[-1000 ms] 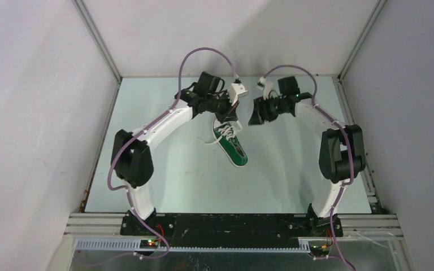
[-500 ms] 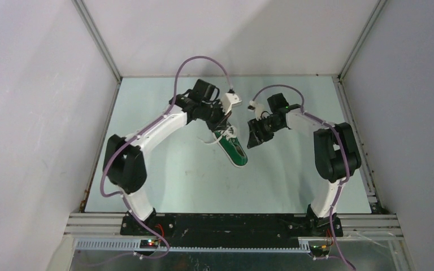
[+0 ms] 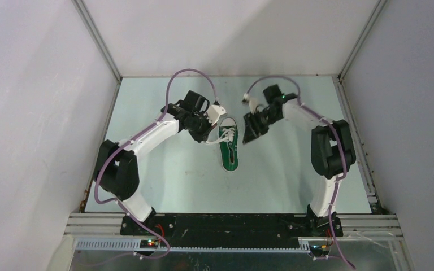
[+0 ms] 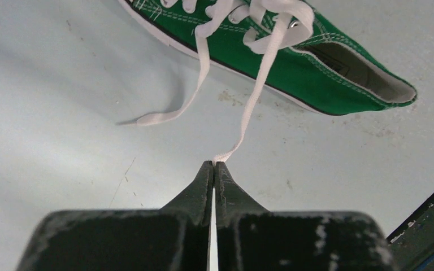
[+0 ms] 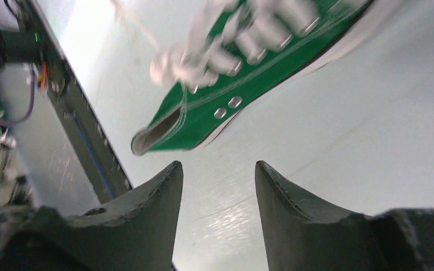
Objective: Tie the shoes
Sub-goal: Tie the shoelace on the shoe.
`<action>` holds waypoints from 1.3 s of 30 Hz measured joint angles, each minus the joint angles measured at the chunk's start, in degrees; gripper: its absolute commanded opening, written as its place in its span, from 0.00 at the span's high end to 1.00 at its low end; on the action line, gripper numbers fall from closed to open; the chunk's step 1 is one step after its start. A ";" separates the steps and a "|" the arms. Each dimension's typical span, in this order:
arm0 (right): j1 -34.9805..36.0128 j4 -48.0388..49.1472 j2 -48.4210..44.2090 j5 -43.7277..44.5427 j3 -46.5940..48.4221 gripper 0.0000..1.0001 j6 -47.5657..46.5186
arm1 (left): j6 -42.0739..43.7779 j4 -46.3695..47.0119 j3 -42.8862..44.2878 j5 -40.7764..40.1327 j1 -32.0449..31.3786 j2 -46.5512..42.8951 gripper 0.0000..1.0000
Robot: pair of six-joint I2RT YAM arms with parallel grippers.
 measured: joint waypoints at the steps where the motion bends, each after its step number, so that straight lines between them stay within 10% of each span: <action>1: -1.42 -1.16 0.17 -0.07 3.37 0.44 0.28 | -0.04 0.00 -0.28 -0.44 0.26 0.00 1.00; 11: -1.60 1.81 14.67 -1.36 32.59 0.36 10.73 | -1.84 0.63 -0.44 0.76 1.44 0.04 1.00; 32: 4.94 -3.15 21.29 -0.83 29.35 0.47 10.93 | -3.50 1.20 -0.44 3.13 1.44 0.20 1.00; 39: 5.25 -4.68 21.11 -0.42 29.31 0.66 7.32 | -3.52 1.18 -0.44 3.15 1.44 0.35 1.00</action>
